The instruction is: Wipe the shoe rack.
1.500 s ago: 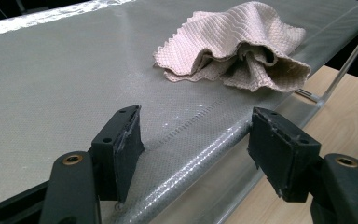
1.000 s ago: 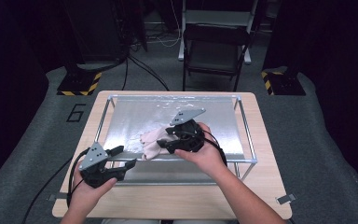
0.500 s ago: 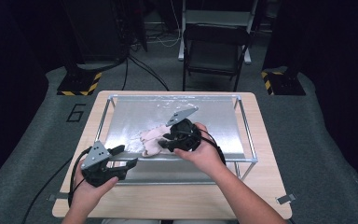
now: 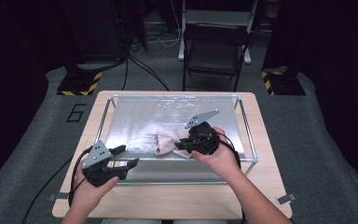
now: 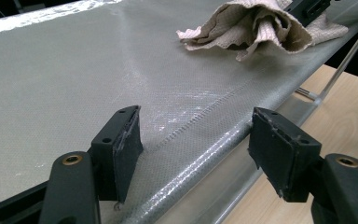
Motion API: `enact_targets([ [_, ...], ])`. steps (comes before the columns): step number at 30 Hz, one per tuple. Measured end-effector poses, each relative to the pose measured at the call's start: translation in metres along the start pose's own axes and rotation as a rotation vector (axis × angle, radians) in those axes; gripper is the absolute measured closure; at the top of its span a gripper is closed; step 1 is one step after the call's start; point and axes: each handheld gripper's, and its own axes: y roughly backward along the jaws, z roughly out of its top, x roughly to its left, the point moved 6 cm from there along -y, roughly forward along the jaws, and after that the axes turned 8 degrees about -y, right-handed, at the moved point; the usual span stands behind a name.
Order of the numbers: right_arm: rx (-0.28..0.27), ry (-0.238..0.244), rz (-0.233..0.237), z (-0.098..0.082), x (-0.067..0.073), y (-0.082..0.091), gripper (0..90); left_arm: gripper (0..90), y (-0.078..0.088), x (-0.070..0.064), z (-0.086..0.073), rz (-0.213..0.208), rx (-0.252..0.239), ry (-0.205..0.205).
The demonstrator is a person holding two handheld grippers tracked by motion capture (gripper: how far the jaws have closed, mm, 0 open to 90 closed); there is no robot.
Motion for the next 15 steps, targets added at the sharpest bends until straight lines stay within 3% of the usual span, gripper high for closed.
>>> enact_targets([
  [5, -0.004, 0.032, 0.022, 0.007, 0.015, -0.016, 82.0, 34.1, 0.0, 0.0, -0.001, -0.001, 0.0, 0.001],
  [8, -0.002, 0.045, 0.025, 0.008, 0.017, -0.019, 82.3, 34.2, 0.0, 0.0, -0.001, 0.001, -0.002, -0.005],
  [11, 0.005, 0.034, 0.012, 0.005, 0.012, -0.014, 82.9, 34.2, 0.0, 0.0, -0.002, 0.002, -0.008, -0.008],
  [13, -0.001, 0.007, -0.034, -0.004, -0.002, 0.0, 83.1, 34.3, 0.0, 0.0, -0.002, 0.001, -0.006, -0.012],
  [14, -0.001, 0.007, -0.034, -0.004, -0.002, 0.0, 83.1, 34.3, 0.0, 0.0, -0.002, 0.001, -0.006, -0.012],
  [15, -0.006, -0.02, -0.058, -0.012, -0.014, 0.013, 83.2, 34.3, 0.0, 0.0, -0.002, 0.003, -0.008, -0.01],
])
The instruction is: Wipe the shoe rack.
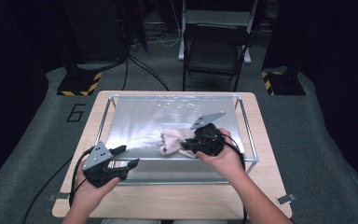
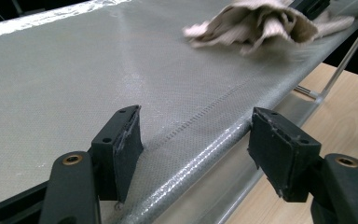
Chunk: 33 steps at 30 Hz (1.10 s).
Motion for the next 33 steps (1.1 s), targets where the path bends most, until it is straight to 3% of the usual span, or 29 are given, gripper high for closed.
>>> enact_targets([
  [1, 0.0, 0.0, 0.0, 0.0, 0.0, 0.0, 83.2, 34.3, 0.0, 0.0, 0.0, 0.0, 0.0, 0.0],
  [4, -0.014, -0.032, -0.056, -0.015, -0.025, 0.023, 83.0, 34.3, 0.0, 0.0, 0.0, 0.0, 0.004, 0.001],
  [9, -0.04, -0.068, -0.064, -0.022, -0.032, 0.033, 82.7, 34.2, 0.0, 0.0, 0.0, 0.001, -0.003, 0.003],
  [13, -0.014, -0.038, -0.036, -0.016, -0.023, 0.024, 82.3, 34.3, 0.0, 0.0, 0.0, -0.001, -0.001, -0.001],
  [15, -0.024, -0.022, -0.025, -0.009, -0.014, 0.013, 82.0, 34.3, 0.001, 0.001, 0.0, -0.007, 0.002, -0.007],
  [17, 0.002, -0.006, -0.007, -0.003, -0.005, 0.004, 81.8, 34.3, 0.002, 0.004, -0.001, -0.009, 0.004, -0.003],
  [18, -0.004, 0.011, 0.018, 0.004, 0.004, -0.008, 81.4, 34.2, 0.003, 0.006, -0.002, -0.009, 0.005, -0.001],
  [22, 0.004, 0.043, 0.025, 0.01, 0.009, -0.014, 81.1, 34.2, 0.009, 0.015, -0.007, -0.001, -0.006, 0.02],
  [25, 0.007, 0.038, 0.043, 0.008, 0.008, -0.014, 80.6, 34.5, 0.013, 0.019, -0.009, -0.004, -0.008, 0.016],
  [29, 0.008, 0.003, 0.036, -0.001, -0.005, 0.001, 80.6, 35.9, 0.014, 0.02, -0.009, -0.007, -0.008, 0.022],
  [33, 0.01, -0.014, -0.012, -0.014, -0.027, 0.024, 80.9, 35.9, 0.014, 0.02, -0.009, -0.006, -0.012, 0.021],
])
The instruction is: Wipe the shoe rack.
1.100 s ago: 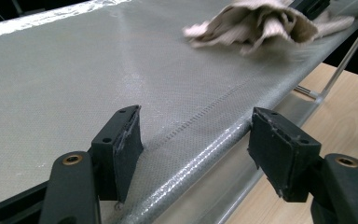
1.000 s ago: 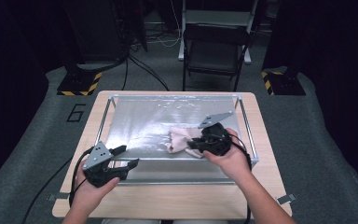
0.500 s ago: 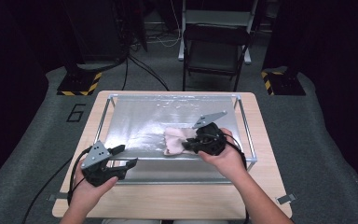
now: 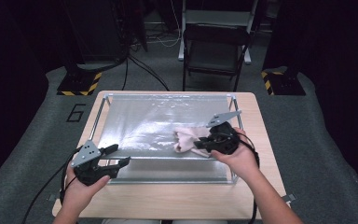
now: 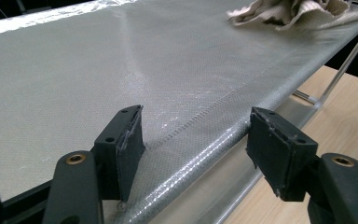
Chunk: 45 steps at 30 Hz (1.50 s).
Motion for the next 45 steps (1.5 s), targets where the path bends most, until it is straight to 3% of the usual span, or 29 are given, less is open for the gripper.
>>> enact_targets([
  [1, -0.012, -0.009, -0.001, -0.004, -0.008, 0.007, 81.1, 35.9, 0.0, 0.0, 0.0, 0.002, -0.004, 0.002],
  [4, -0.02, -0.018, 0.001, -0.004, -0.007, 0.005, 81.1, 35.6, 0.0, 0.0, 0.0, 0.006, -0.003, 0.003],
  [7, 0.001, 0.02, 0.019, 0.005, 0.005, -0.007, 80.7, 35.6, 0.0, -0.001, 0.0, 0.006, -0.002, 0.005],
  [11, -0.005, 0.031, 0.025, 0.014, 0.019, -0.021, 79.9, 35.5, 0.0, -0.001, -0.001, 0.005, -0.006, 0.002],
  [13, 0.006, 0.039, 0.053, 0.022, 0.032, -0.032, 79.6, 35.6, 0.0, -0.001, -0.001, 0.006, -0.006, 0.003],
  [17, 0.014, 0.073, 0.034, 0.026, 0.04, -0.039, 79.5, 35.6, 0.0, -0.001, 0.0, 0.006, -0.004, 0.009],
  [20, 0.02, 0.072, 0.032, 0.022, 0.035, -0.033, 79.8, 35.6, 0.0, -0.001, 0.0, 0.005, -0.002, 0.009],
  [21, 0.017, 0.047, 0.022, 0.016, 0.025, -0.022, 79.9, 35.6, 0.0, -0.001, 0.0, 0.005, -0.003, 0.007],
  [22, 0.017, 0.047, 0.022, 0.016, 0.025, -0.022, 79.9, 35.6, 0.0, -0.001, 0.0, 0.005, -0.003, 0.007],
  [27, -0.004, -0.012, -0.035, -0.004, -0.008, 0.01, 80.2, 35.6, 0.0, -0.001, 0.0, 0.005, -0.005, 0.007],
  [30, -0.008, -0.025, -0.03, -0.009, -0.013, 0.015, 80.2, 35.6, 0.0, -0.001, -0.001, 0.002, -0.005, 0.006],
  [34, -0.008, -0.023, -0.044, -0.008, -0.008, 0.01, 80.0, 35.6, 0.0, 0.0, 0.0, 0.004, -0.002, 0.006],
  [39, -0.011, 0.027, -0.03, 0.008, 0.013, -0.014, 79.8, 35.6, -0.001, -0.001, -0.001, 0.007, -0.009, 0.007],
  [40, 0.023, 0.038, -0.032, 0.015, 0.021, -0.021, 79.2, 35.6, -0.001, 0.0, -0.001, 0.009, -0.01, 0.006],
  [41, -0.004, 0.039, -0.012, 0.02, 0.025, -0.026, 78.9, 35.6, -0.001, 0.0, -0.001, 0.009, -0.01, 0.006],
  [43, 0.003, 0.042, 0.031, 0.025, 0.035, -0.034, 78.3, 35.6, -0.001, 0.0, -0.001, 0.009, -0.009, 0.007],
  [45, 0.017, 0.074, 0.026, 0.028, 0.041, -0.04, 78.2, 35.6, -0.001, 0.0, -0.001, 0.008, -0.008, 0.007],
])
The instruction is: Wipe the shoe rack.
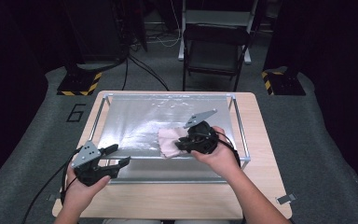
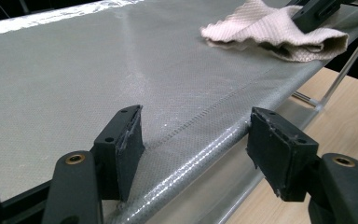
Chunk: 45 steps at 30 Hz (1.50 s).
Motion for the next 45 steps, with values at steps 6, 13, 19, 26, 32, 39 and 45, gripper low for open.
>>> enact_targets([
  [6, 0.017, 0.016, -0.024, -0.001, -0.005, 0.004, 79.9, 35.8, 0.0, 0.0, 0.0, -0.007, 0.005, -0.005],
  [13, -0.01, -0.072, -0.089, -0.032, -0.047, 0.044, 80.8, 35.7, 0.0, 0.0, -0.001, -0.003, 0.001, -0.002],
  [19, -0.028, -0.118, -0.132, -0.049, -0.067, 0.067, 81.2, 35.7, 0.001, -0.001, 0.0, 0.003, -0.001, -0.004],
  [26, -0.04, -0.089, -0.082, -0.036, -0.048, 0.047, 81.1, 35.7, 0.0, 0.0, 0.0, 0.0, 0.001, -0.003],
  [32, -0.016, -0.041, -0.043, -0.02, -0.03, 0.024, 80.8, 35.7, 0.001, 0.0, -0.001, 0.001, 0.001, -0.001],
  [39, -0.032, -0.108, -0.08, -0.039, -0.054, 0.049, 80.9, 35.7, 0.001, 0.0, -0.001, 0.001, -0.002, -0.001],
  [45, -0.049, -0.156, -0.14, -0.059, -0.078, 0.078, 80.9, 35.7, 0.0, 0.0, -0.001, 0.002, -0.004, -0.001],
])
